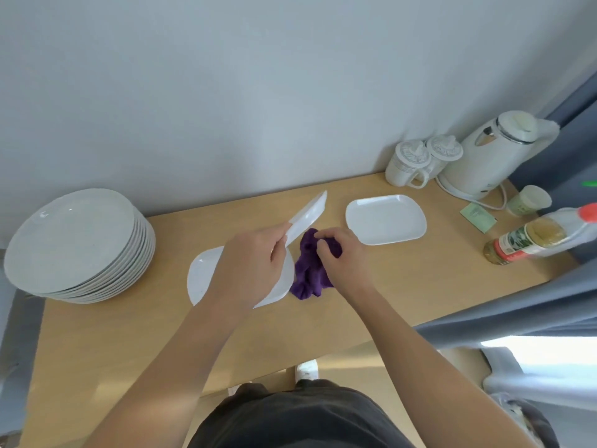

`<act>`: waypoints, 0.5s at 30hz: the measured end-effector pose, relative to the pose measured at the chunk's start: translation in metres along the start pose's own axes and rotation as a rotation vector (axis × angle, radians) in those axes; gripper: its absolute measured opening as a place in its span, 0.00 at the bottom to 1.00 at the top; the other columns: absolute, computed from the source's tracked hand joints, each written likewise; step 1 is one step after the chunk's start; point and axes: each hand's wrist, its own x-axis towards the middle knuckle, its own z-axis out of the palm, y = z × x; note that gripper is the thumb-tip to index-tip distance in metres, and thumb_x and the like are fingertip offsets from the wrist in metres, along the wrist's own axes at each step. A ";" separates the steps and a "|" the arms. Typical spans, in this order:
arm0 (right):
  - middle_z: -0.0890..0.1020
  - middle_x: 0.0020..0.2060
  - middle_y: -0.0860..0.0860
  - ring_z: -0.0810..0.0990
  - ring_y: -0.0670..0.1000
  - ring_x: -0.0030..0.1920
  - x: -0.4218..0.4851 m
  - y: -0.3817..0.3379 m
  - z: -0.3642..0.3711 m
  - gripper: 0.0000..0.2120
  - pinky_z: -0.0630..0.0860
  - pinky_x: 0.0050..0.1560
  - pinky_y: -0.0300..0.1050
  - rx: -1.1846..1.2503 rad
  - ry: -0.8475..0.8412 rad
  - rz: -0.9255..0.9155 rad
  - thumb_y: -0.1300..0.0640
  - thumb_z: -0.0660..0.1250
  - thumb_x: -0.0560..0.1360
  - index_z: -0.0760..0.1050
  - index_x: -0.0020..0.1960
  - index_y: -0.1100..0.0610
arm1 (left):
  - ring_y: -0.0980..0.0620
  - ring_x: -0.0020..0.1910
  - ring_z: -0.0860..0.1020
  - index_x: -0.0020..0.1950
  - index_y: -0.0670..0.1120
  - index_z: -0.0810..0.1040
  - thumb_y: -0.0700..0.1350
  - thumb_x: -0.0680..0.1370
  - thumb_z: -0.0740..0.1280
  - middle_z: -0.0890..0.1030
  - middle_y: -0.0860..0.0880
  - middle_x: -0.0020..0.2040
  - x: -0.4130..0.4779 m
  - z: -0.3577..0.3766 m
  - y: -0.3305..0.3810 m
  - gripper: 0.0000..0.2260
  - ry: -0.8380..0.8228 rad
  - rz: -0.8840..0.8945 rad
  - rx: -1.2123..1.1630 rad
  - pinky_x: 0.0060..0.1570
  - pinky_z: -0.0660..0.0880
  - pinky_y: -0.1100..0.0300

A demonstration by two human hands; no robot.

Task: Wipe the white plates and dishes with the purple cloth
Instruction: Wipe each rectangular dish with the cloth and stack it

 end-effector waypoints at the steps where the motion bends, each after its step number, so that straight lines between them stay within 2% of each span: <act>1: 0.80 0.53 0.42 0.78 0.39 0.53 0.000 0.004 -0.002 0.08 0.77 0.59 0.45 -0.004 -0.009 0.012 0.57 0.64 0.79 0.80 0.54 0.50 | 0.44 0.30 0.75 0.49 0.41 0.81 0.44 0.78 0.56 0.77 0.45 0.31 -0.001 0.006 0.002 0.14 0.022 0.024 0.033 0.31 0.74 0.48; 4: 0.83 0.51 0.40 0.80 0.40 0.54 0.003 -0.002 -0.013 0.10 0.77 0.59 0.45 0.107 0.054 0.056 0.50 0.61 0.82 0.80 0.56 0.50 | 0.43 0.25 0.75 0.50 0.41 0.82 0.44 0.76 0.55 0.78 0.48 0.29 -0.001 0.023 0.008 0.17 0.079 0.111 0.162 0.23 0.74 0.52; 6: 0.84 0.50 0.43 0.83 0.42 0.49 0.008 -0.014 -0.025 0.12 0.80 0.53 0.46 0.247 0.121 0.085 0.46 0.59 0.82 0.78 0.57 0.51 | 0.43 0.24 0.75 0.49 0.41 0.83 0.42 0.75 0.56 0.78 0.49 0.29 -0.001 0.036 0.011 0.16 0.068 0.164 0.272 0.21 0.72 0.55; 9: 0.82 0.51 0.48 0.86 0.48 0.40 0.015 -0.026 -0.047 0.10 0.84 0.42 0.46 0.400 0.121 0.114 0.46 0.65 0.80 0.76 0.56 0.50 | 0.45 0.25 0.78 0.50 0.42 0.83 0.38 0.70 0.68 0.81 0.49 0.32 0.002 0.052 0.019 0.10 -0.001 0.197 0.346 0.21 0.73 0.55; 10: 0.81 0.53 0.48 0.86 0.50 0.39 0.018 -0.025 -0.053 0.08 0.84 0.40 0.45 0.372 0.107 0.120 0.48 0.67 0.79 0.76 0.56 0.50 | 0.46 0.26 0.78 0.50 0.42 0.82 0.36 0.67 0.74 0.81 0.49 0.33 0.004 0.059 0.023 0.12 -0.031 0.209 0.340 0.22 0.74 0.56; 12: 0.81 0.55 0.49 0.86 0.53 0.43 0.027 -0.014 -0.061 0.11 0.84 0.40 0.46 0.299 0.100 0.119 0.56 0.68 0.78 0.76 0.59 0.53 | 0.48 0.28 0.80 0.51 0.44 0.84 0.37 0.67 0.75 0.83 0.51 0.35 0.007 0.070 0.027 0.14 -0.046 0.258 0.295 0.26 0.75 0.59; 13: 0.81 0.55 0.48 0.86 0.54 0.46 0.031 -0.008 -0.066 0.12 0.84 0.43 0.49 0.261 0.110 0.110 0.58 0.67 0.77 0.76 0.61 0.54 | 0.50 0.33 0.82 0.53 0.46 0.84 0.39 0.71 0.72 0.85 0.53 0.40 0.008 0.073 0.030 0.12 -0.057 0.261 0.231 0.32 0.76 0.62; 15: 0.82 0.53 0.45 0.83 0.51 0.54 0.037 0.001 -0.078 0.13 0.83 0.51 0.55 0.203 0.145 0.077 0.59 0.65 0.77 0.78 0.61 0.54 | 0.56 0.51 0.81 0.59 0.51 0.83 0.43 0.80 0.65 0.84 0.58 0.54 0.013 0.077 0.032 0.11 -0.082 0.121 0.049 0.48 0.71 0.68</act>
